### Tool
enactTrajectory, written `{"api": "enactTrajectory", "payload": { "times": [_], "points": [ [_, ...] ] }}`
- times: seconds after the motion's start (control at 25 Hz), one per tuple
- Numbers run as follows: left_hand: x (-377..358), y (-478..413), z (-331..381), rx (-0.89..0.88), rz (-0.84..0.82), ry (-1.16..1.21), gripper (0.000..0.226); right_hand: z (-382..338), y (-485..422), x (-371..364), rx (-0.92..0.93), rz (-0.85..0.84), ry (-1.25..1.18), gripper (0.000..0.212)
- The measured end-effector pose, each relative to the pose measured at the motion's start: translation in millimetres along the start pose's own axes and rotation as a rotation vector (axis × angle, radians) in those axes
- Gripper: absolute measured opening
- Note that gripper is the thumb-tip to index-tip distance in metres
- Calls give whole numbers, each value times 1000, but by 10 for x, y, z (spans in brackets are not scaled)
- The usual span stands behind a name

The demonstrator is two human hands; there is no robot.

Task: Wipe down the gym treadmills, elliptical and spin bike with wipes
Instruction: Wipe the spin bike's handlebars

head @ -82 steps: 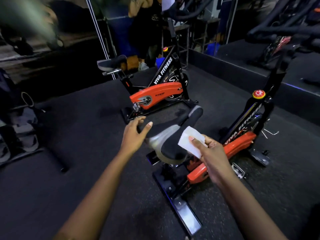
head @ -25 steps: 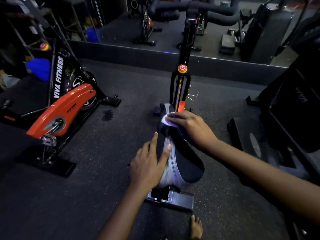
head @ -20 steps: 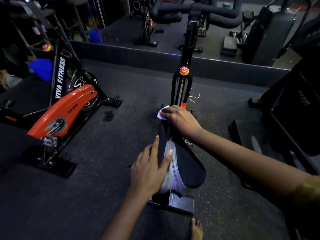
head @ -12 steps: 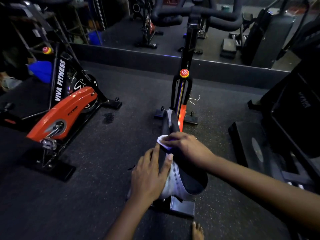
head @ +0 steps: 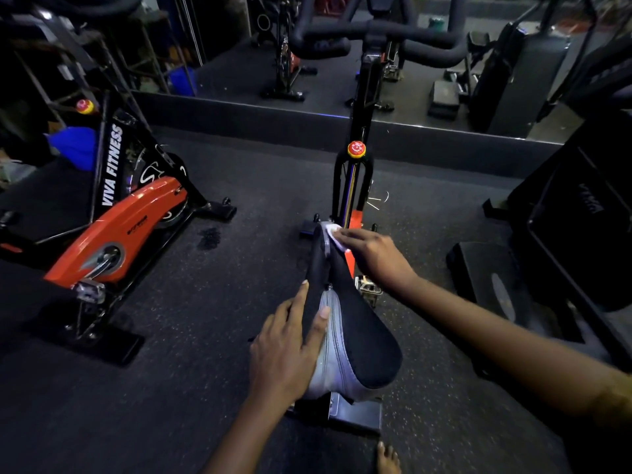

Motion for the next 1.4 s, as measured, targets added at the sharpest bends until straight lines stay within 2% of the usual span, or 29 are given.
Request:
{"api": "enactTrajectory", "payload": {
  "times": [0.12, 0.28, 0.4, 0.52, 0.6, 0.76, 0.84, 0.96, 1.04, 1.28, 1.4],
  "points": [
    [-10, -12, 14, -6, -10, 6, 96, -112, 321, 48, -114, 37, -116, 43],
    [-6, -3, 18, 6, -28, 0, 94, -141, 646, 70, -155, -110, -120, 52],
    [-2, -9, 21, 17, -33, 10, 95, -299, 840, 179, -91, -163, -100, 42],
    [-5, -5, 17, 12, -33, 18, 94, -453, 1107, 372, 79, -163, -39, 33],
    [-6, 1, 15, 15, -38, 18, 90, -463, 1105, 455, 131, -187, -95, 30],
    [-1, -2, 21, 23, -41, 10, 96, -298, 388, 354, -42, -73, -87, 31],
    [3, -1, 17, 32, -39, 19, 97, -363, 182, 245, -32, -66, -8, 25],
    [4, -2, 15, 40, -51, 22, 82, -504, 458, 221, 73, -35, 38, 24],
    [6, -16, 8, 42, -48, 26, 74, -560, 740, 264, 51, -29, 28, 29],
    [4, -9, 7, 44, -45, 43, 76, -775, 1346, 336, 12, -75, 86, 36],
    [19, 4, 30, 46, -47, 42, 79, -834, 1551, 533, 66, -125, -27, 41]
  ]
}}
Point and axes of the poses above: each hand's wrist, its own y-axis away from the middle knuckle, its own x-axis out of the back of the hand, z = x × y, the point moved 8 cm from there along -y, towards the middle knuckle, and after that the axes turned 8 degrees about -x, right-handed, at the moved point
